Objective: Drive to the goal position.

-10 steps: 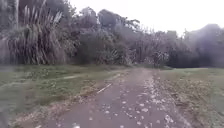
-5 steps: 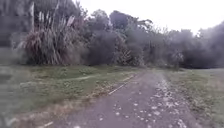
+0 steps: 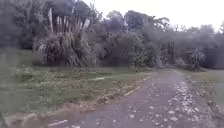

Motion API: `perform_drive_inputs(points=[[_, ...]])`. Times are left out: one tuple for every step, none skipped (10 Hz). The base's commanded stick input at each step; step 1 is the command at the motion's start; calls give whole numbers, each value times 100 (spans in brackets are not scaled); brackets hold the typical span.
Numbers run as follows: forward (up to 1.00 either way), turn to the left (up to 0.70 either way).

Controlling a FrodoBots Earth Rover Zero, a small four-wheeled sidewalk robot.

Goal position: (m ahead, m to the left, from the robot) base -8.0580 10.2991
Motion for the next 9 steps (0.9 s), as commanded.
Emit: perform_drive_inputs(points=[[0, 60], [0, 60], [0, 60], [0, 60], [0, 60], [0, 60], [0, 60], [0, 60], [0, 60]])
